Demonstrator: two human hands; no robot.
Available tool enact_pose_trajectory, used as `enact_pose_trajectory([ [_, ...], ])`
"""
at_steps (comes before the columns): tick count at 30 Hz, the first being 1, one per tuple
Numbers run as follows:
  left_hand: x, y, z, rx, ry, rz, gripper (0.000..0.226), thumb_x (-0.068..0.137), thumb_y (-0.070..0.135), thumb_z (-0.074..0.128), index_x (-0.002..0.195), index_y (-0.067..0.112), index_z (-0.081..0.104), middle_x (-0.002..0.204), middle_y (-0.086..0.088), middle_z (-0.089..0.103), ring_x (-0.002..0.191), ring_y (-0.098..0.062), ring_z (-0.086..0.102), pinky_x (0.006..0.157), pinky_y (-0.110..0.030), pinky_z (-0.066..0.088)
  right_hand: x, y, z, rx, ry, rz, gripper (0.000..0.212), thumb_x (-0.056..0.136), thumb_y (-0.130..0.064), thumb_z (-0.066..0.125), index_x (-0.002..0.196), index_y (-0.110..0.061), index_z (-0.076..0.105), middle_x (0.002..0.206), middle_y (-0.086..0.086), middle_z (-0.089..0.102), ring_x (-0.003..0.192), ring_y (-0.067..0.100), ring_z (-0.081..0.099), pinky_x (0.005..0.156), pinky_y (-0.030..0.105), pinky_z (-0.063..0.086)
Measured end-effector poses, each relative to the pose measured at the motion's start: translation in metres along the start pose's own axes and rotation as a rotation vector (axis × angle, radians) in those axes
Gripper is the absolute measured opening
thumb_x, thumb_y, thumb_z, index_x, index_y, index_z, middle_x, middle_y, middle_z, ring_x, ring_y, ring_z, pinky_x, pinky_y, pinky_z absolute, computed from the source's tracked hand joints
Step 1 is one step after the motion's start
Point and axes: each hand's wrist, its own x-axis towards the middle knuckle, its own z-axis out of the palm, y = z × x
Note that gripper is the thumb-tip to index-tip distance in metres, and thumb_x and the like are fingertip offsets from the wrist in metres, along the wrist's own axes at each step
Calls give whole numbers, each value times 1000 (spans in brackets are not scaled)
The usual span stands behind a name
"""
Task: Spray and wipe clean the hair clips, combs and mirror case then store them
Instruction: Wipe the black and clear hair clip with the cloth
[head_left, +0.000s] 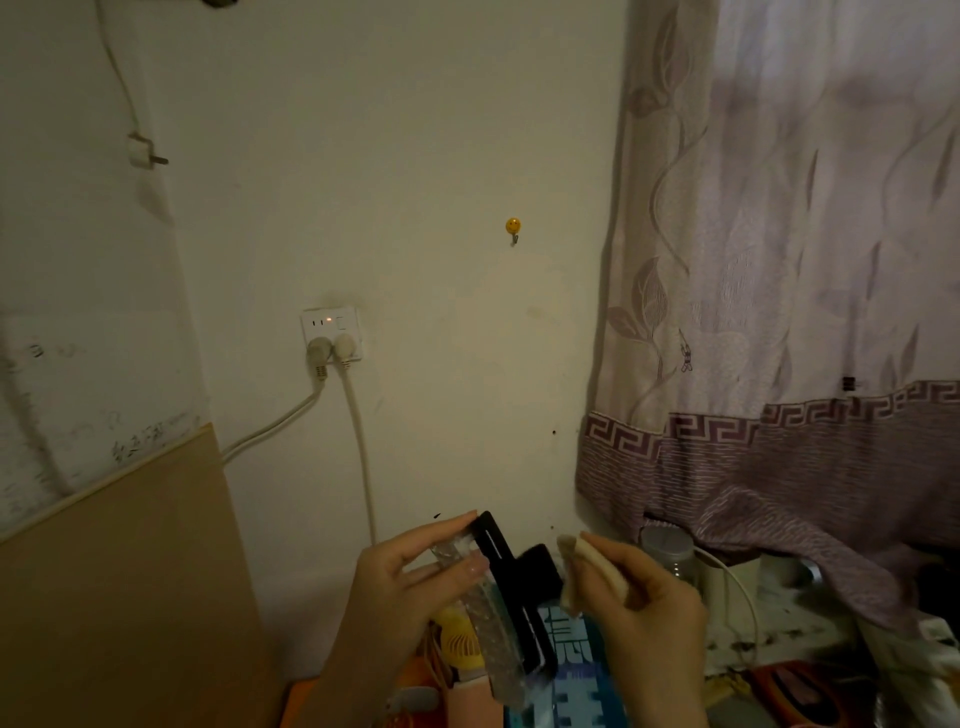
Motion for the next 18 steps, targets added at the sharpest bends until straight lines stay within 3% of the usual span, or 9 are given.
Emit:
enact_pose_trajectory([
  [3,2,1,-8,-27,70,-23,33,70,-3,75,88,24,79,91,7,76,84,-12,72,65,-20,56,6,-2,-8,61,-29,41,21,71,-12,77,91,-21,77,89,-5,76,89,10,70,84,33,57],
  [5,1,3,-7,-35,59,-27,33,71,-4,74,85,26,79,93,7,75,84,-12,72,64,-19,55,6,-2,-7,54,-77,59,25,75,-11,75,98,-18,76,95,-2,75,96,14,69,89,38,55],
  [11,-5,3,4,-42,-13,-36,36,59,23,78,93,38,76,100,10,74,91,-8,70,68,-20,55,-10,0,10,11,-111,51,34,75,-5,77,72,-39,75,80,-8,75,81,10,70,75,31,56],
  [15,-7,0,3,-50,-23,-62,37,60,20,77,95,33,77,101,8,74,90,-10,71,66,-21,56,-12,2,8,-8,-102,37,32,75,-5,77,67,-37,75,71,-4,74,71,14,69,56,21,53],
  [18,-8,-2,2,-58,-33,-83,37,61,18,76,96,30,77,101,7,74,88,-12,72,65,-22,56,-12,4,7,-16,-102,32,37,75,-5,77,65,-40,75,72,-6,74,71,8,68,61,18,53],
])
